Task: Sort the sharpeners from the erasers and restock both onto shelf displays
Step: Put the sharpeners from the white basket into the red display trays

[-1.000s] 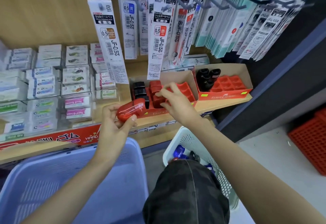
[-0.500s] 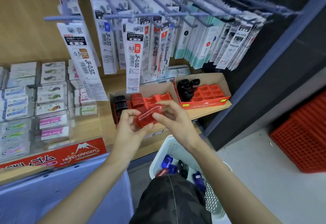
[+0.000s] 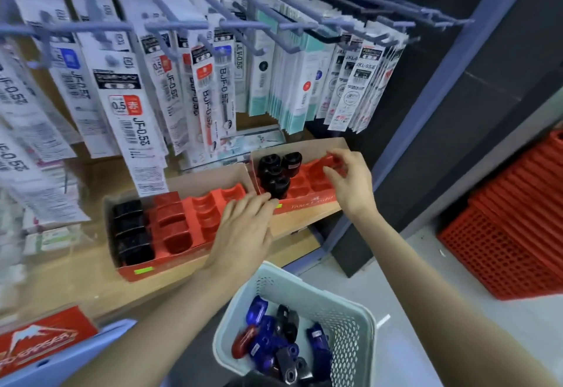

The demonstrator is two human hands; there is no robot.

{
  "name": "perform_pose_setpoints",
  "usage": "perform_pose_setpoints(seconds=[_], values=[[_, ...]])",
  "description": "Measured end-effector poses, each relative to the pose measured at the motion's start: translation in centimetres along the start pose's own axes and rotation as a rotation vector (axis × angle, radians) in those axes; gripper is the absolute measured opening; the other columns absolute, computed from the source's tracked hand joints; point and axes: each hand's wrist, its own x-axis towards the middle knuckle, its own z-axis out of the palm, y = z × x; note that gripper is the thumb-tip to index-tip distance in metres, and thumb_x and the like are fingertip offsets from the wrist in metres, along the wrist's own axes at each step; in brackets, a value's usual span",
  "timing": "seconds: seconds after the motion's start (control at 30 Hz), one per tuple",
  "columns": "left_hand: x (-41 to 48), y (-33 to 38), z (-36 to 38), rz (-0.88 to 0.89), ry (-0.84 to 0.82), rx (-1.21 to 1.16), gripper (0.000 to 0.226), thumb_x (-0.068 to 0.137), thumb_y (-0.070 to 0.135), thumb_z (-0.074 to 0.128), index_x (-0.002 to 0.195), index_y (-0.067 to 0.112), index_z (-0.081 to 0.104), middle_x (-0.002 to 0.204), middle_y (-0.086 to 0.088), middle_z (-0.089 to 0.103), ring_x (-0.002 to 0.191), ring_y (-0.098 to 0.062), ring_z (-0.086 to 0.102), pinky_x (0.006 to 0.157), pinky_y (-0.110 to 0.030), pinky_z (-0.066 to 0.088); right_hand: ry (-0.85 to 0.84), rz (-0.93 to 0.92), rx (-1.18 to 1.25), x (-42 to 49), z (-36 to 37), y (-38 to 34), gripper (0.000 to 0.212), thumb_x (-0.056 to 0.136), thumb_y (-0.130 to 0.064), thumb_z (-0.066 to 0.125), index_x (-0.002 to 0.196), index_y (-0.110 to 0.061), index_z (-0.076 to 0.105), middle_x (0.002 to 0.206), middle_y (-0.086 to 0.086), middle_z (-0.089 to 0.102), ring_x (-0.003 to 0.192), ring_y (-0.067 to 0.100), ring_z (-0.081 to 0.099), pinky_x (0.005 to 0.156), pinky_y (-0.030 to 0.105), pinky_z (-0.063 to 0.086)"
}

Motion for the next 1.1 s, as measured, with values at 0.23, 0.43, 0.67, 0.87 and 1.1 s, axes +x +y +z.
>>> perform_pose_setpoints(seconds=[0.23, 0.43, 0.67, 0.87, 1.1], values=[[0.4, -0.9, 1.8, -0.008, 0.002, 0.144, 0.062, 0.082, 0.003, 0.062, 0.139, 0.019, 0.044, 0.141, 0.001, 0.048, 0.130, -0.022, 0.044, 0.111, -0.041, 0.028, -0.158, -0.214, -0.269, 3.0, 2.4, 1.1, 0.033, 0.095, -0.005, 0.051, 0.128, -0.007, 0.056, 0.119, 0.011, 0.051, 0.110, 0.025, 0.051, 0.091, 0.023, 0.038], [0.4, -0.9, 2.0, 0.016, 0.040, 0.163, 0.064, 0.075, 0.003, 0.069, 0.135, 0.015, 0.050, 0.135, -0.002, 0.055, 0.122, -0.023, 0.053, 0.104, -0.040, 0.038, -0.238, -0.293, -0.541, 3.3, 2.7, 1.9, 0.054, 0.094, -0.004, 0.037, 0.146, -0.020, 0.034, 0.146, 0.006, 0.040, 0.118, 0.035, 0.046, 0.105, 0.047, 0.032], [0.3, -0.8, 2.1, 0.026, 0.048, 0.169, 0.061, 0.080, 0.004, 0.062, 0.138, 0.014, 0.046, 0.142, -0.004, 0.047, 0.131, -0.025, 0.043, 0.110, -0.043, 0.031, -0.291, -0.100, -0.188, 2.6, 1.5, 1.5, 0.062, 0.092, 0.004, 0.035, 0.148, -0.020, 0.028, 0.155, 0.004, 0.025, 0.142, 0.026, 0.021, 0.118, 0.036, 0.012], [-3.7, -0.3, 3.3, 0.432, 0.057, 0.037, 0.040, 0.077, 0.003, 0.065, 0.116, 0.009, 0.059, 0.119, -0.006, 0.059, 0.110, -0.018, 0.051, 0.098, -0.032, 0.040, 0.026, -0.004, 0.112, -7.2, -1.1, 2.5, 0.038, 0.088, 0.008, 0.038, 0.112, -0.011, 0.060, 0.112, 0.000, 0.058, 0.106, 0.008, 0.053, 0.090, 0.014, 0.040], [-7.5, -3.2, 14.8, -0.210, -0.627, -0.399, 0.028, 0.093, 0.010, 0.055, 0.121, 0.009, 0.054, 0.126, -0.006, 0.051, 0.110, -0.022, 0.055, 0.095, -0.035, 0.043, -0.654, 0.493, -0.138, -18.3, 7.3, 13.7, 0.025, 0.093, -0.009, 0.044, 0.111, -0.006, 0.062, 0.113, 0.015, 0.065, 0.099, 0.032, 0.060, 0.086, 0.038, 0.049]])
